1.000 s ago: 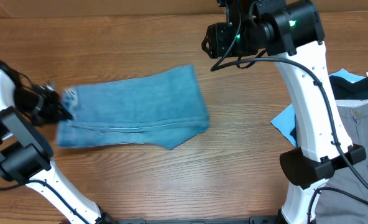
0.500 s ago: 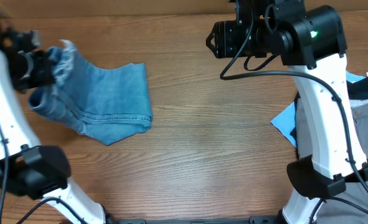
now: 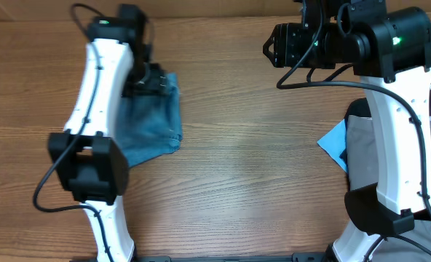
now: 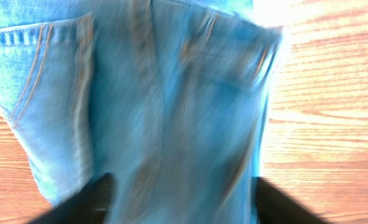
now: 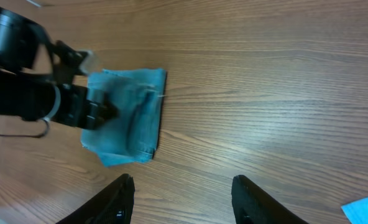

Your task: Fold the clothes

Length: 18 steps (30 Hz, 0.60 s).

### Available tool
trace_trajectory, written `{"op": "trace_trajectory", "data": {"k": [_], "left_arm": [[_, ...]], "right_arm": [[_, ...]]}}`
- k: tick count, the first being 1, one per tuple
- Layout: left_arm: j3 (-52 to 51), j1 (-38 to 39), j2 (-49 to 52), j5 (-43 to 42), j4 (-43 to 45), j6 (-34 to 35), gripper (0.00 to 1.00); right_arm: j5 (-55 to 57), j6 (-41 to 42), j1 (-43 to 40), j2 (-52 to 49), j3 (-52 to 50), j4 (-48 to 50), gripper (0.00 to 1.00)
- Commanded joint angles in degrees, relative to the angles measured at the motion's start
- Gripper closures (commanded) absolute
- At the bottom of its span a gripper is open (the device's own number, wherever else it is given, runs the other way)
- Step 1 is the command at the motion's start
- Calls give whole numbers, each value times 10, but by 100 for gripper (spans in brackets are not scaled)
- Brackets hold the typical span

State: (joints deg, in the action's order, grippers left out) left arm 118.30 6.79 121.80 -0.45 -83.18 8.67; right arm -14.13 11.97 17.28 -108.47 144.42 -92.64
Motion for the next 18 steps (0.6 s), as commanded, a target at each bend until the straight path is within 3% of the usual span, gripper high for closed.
{"op": "trace_trajectory", "data": {"k": [1, 6, 10, 15, 18], "left_arm": [[31, 9, -6, 69, -26, 31, 0], [127, -60, -6, 22, -86, 22, 0], [138, -140, -5, -81, -83, -47, 0], [93, -227, 1, -184, -57, -120, 2], [39, -253, 2, -272, -25, -183, 18]], "right_arm": [[3, 0, -11, 22, 10, 1, 45], [3, -2, -14, 21, 10, 1, 41], [2, -2, 3, 14, 10, 5, 42], [-22, -2, 52, -21, 1, 14, 59], [-28, 0, 94, -61, -28, 41, 69]]}}
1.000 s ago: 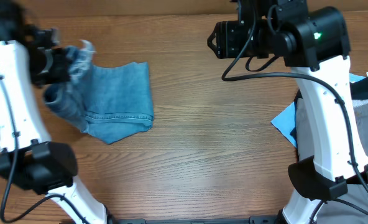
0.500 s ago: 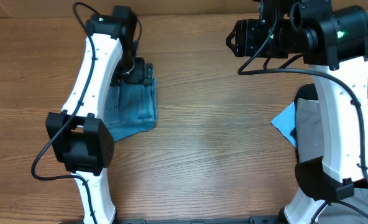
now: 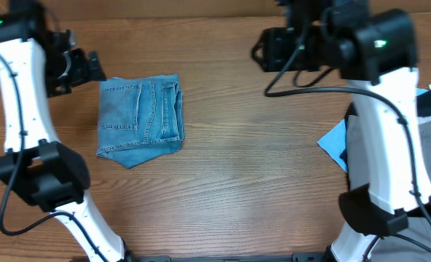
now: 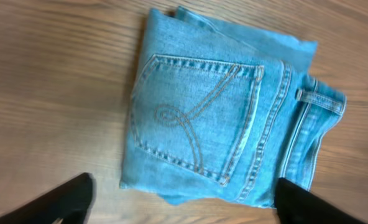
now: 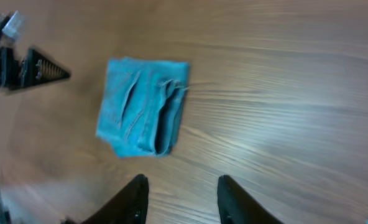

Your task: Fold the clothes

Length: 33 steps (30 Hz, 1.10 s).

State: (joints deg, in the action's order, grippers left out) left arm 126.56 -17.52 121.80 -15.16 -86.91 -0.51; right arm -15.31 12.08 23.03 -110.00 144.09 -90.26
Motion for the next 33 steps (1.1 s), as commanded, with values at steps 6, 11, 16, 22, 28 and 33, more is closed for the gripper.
{"op": "trace_trajectory", "data": {"k": [6, 11, 16, 22, 28, 33], "left_arm": [[-176, -13, 4, -154, 111, -144, 71], [-286, -12, 4, -153, 213, -145, 84], [-341, -13, 4, -148, 268, -145, 74], [-325, -25, 4, -153, 252, -140, 65], [-253, -47, 2, -228, 133, -161, 56], [-225, -55, -16, -168, 95, -149, 55]], "right_arm": [[-109, -1, 122, -139, -121, 155, 86], [-97, 65, 160, -214, -225, 272, 89], [-110, 84, 162, -270, -326, 338, 90], [-109, 98, 145, -273, -362, 332, 91], [-103, 70, 118, -232, -333, 284, 93], [-103, 55, 112, -160, -331, 291, 93]]}}
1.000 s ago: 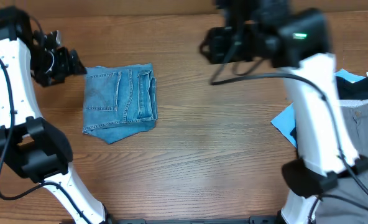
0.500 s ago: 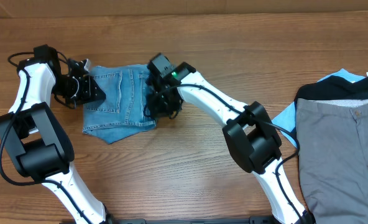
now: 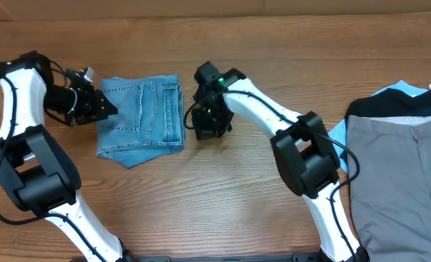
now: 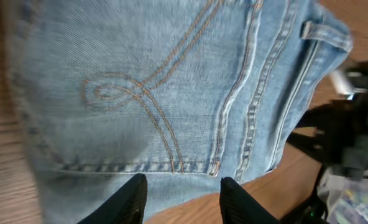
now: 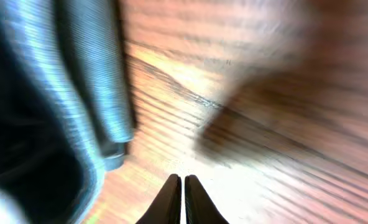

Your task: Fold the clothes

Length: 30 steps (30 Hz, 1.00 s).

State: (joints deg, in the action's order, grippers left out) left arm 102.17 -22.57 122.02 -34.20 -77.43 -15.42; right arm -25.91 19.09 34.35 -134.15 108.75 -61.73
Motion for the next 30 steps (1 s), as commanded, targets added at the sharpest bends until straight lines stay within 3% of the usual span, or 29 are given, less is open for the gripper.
{"op": "trace_trajectory", "data": {"k": [1, 2, 5, 8, 12, 15, 18, 19, 26, 30], "left_arm": [[19, -10, -20, 53, 12, 28, 50], [19, -13, -20, 63, 19, 39, 46], [9, -20, -7, 70, 50, 41, 16], [-3, -19, 15, 88, 76, 40, 7], [-4, -18, 41, 87, 57, 37, 14], [-4, -18, 41, 59, 26, 28, 28], [-4, -17, 40, -21, -16, -26, 62], [-4, -16, 40, -37, -27, -39, 66], [-4, -17, 36, -69, -45, -57, 77], [-4, -26, 21, -68, -49, -55, 71]], "right_arm": [[3, -16, -1, 98, 22, 10, 92], [3, -15, -1, 107, 22, 13, 92], [1, -15, 11, 133, 22, 22, 92], [1, -15, 23, 133, 22, 22, 92], [1, -18, 37, 133, 22, 30, 89], [3, -36, 46, 130, 20, 53, 89], [3, -41, 50, 125, 10, 86, 89], [3, -41, 51, 124, 5, 96, 89], [-7, -39, 51, 97, -42, 128, 89], [-39, -38, 51, 83, -89, 167, 89]]}}
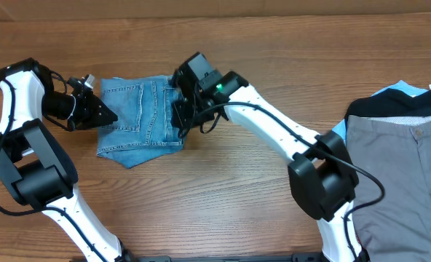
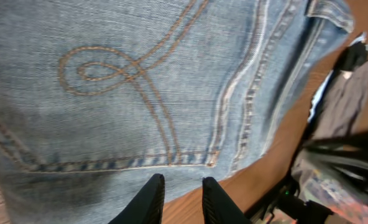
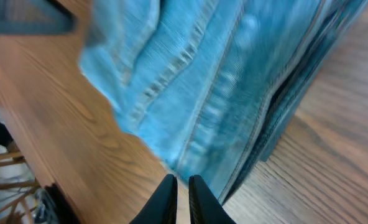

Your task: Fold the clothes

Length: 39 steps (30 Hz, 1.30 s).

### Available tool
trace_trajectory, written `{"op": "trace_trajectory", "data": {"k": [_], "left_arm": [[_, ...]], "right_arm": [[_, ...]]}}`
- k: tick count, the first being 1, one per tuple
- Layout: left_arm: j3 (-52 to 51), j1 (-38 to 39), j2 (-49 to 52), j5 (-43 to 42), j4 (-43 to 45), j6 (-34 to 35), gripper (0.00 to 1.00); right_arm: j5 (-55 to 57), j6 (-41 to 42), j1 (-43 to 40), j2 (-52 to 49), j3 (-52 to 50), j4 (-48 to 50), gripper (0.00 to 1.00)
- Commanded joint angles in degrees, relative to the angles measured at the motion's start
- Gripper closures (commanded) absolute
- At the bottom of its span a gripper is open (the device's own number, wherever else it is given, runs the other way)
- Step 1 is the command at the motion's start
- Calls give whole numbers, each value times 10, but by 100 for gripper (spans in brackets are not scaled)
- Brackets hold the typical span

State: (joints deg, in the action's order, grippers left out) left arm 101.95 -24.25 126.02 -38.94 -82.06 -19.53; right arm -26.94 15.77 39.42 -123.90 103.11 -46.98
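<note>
The folded blue jeans [image 1: 143,120] lie on the wooden table [image 1: 237,196], back pocket up. My left gripper [image 1: 106,114] is at their left edge. In the left wrist view its gripper [image 2: 179,198] has the fingers drawn close together on the denim's [image 2: 140,93] edge, with a narrow gap between them. My right gripper [image 1: 179,120] is shut and sits against the jeans' right edge. In the right wrist view its gripper [image 3: 179,198] points at the stacked layers [image 3: 234,93] there.
Grey trousers [image 1: 401,182] with a dark garment [image 1: 397,105] on top and a bit of blue cloth [image 1: 337,131] lie at the table's right side. The right arm [image 1: 274,131] reaches across the middle of the table.
My right gripper has moved left from the bare wood beside the jeans to their right edge. The left fingers have drawn closer together at the left edge. The jeans lie where they were.
My left gripper was first on top of the jeans, with the right arm raised at the back. Then both arms were clear of the folded jeans. Then both grippers were down at the jeans' two sides, the right one shut. Now both touch the edges.
</note>
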Motion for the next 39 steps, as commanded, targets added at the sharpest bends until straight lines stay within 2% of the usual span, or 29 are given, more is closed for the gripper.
{"op": "trace_trajectory", "data": {"k": [1, 2, 5, 7, 9, 11, 15, 20, 22, 25, 27, 28, 29, 31, 35, 39], "left_arm": [[-2, -10, -22, -6, 0, -7, 69], [-2, -11, -24, 12, 5, -1, 65], [-6, -11, -22, 125, 49, 61, 40], [-14, -9, -20, 152, 82, 76, 21], [-30, -9, -17, 155, 119, 80, 8], [-46, -9, -14, 156, 142, 80, 1], [-90, -9, -6, 151, 197, 79, 0], [-157, -5, 3, 26, 244, 14, 0], [-176, 1, 3, -1, 252, -17, 4], [-197, 15, 3, -40, 263, -63, 14], [-207, 27, 3, -45, 273, -68, 27], [-209, 32, 3, -46, 275, -68, 36], [-208, 43, 3, -46, 275, -68, 69], [-200, 50, 3, -49, 269, -57, 94], [-153, 48, -2, -67, 228, -46, 96], [-39, 23, -3, -67, 168, 3, 96]], "right_arm": [[-30, -2, 1, -22, -39, 25, 89], [-30, 3, 1, -24, -45, 29, 89], [-33, 5, 1, -30, -47, 32, 89], [-37, 5, 1, -30, -47, 32, 88], [-39, 5, 1, -30, -47, 32, 88], [-41, 5, 1, -30, -47, 32, 88], [-44, 5, 1, -30, -47, 32, 88], [-48, 5, 1, -30, -47, 32, 87], [-48, 5, 1, -30, -47, 33, 87], [-48, 5, 1, -30, -47, 33, 87], [-49, 5, 1, -30, -47, 33, 87], [-50, 6, 1, -30, -47, 32, 87], [-49, 5, 1, -30, -46, 32, 88], [-49, 5, 1, -27, -43, 24, 90], [-6, 3, -5, -2, -22, -22, 92], [91, 3, -13, 44, 9, -87, 92]]}}
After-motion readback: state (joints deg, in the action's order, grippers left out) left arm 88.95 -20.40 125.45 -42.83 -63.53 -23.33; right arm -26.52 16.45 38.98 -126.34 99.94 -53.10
